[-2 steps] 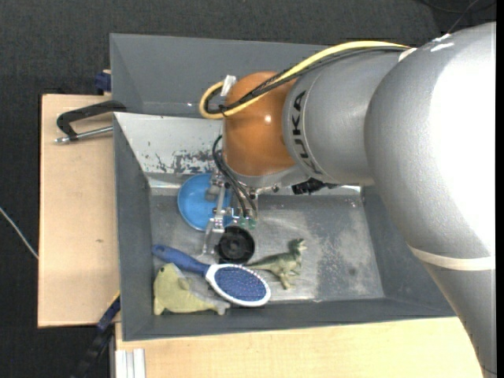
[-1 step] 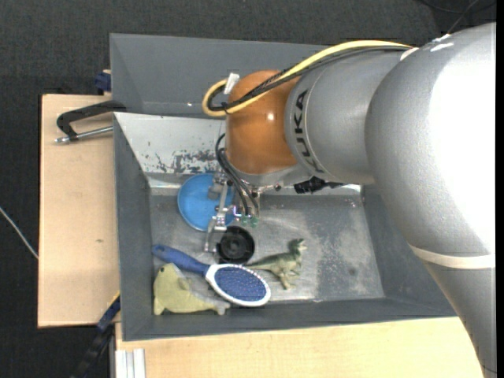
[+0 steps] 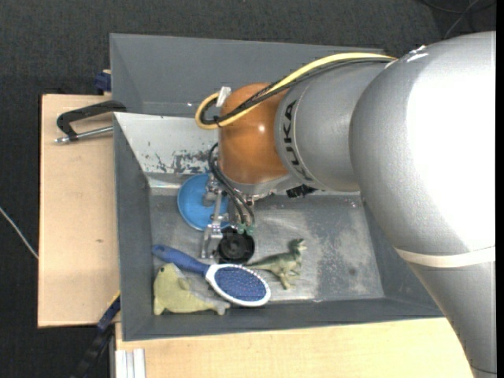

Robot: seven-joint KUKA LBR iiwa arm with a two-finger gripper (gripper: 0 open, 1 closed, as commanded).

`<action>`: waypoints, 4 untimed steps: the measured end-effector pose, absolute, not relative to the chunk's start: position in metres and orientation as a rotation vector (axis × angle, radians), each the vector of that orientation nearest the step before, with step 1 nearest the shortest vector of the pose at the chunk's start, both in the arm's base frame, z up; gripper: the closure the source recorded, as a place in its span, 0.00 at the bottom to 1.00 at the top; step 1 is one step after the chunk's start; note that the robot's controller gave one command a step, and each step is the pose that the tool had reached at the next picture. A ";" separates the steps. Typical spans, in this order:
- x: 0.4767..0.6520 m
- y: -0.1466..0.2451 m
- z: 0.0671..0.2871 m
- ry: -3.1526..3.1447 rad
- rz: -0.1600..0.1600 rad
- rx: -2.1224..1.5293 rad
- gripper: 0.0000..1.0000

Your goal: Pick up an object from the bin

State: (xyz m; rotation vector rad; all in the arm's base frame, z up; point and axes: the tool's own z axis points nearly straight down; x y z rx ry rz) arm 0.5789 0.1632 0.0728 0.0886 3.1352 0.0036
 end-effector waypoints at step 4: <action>0.583 0.169 0.126 3.134 0.006 0.083 1.00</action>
Offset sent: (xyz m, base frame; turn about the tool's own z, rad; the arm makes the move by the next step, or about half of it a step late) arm 0.0000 0.0000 0.0000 0.0000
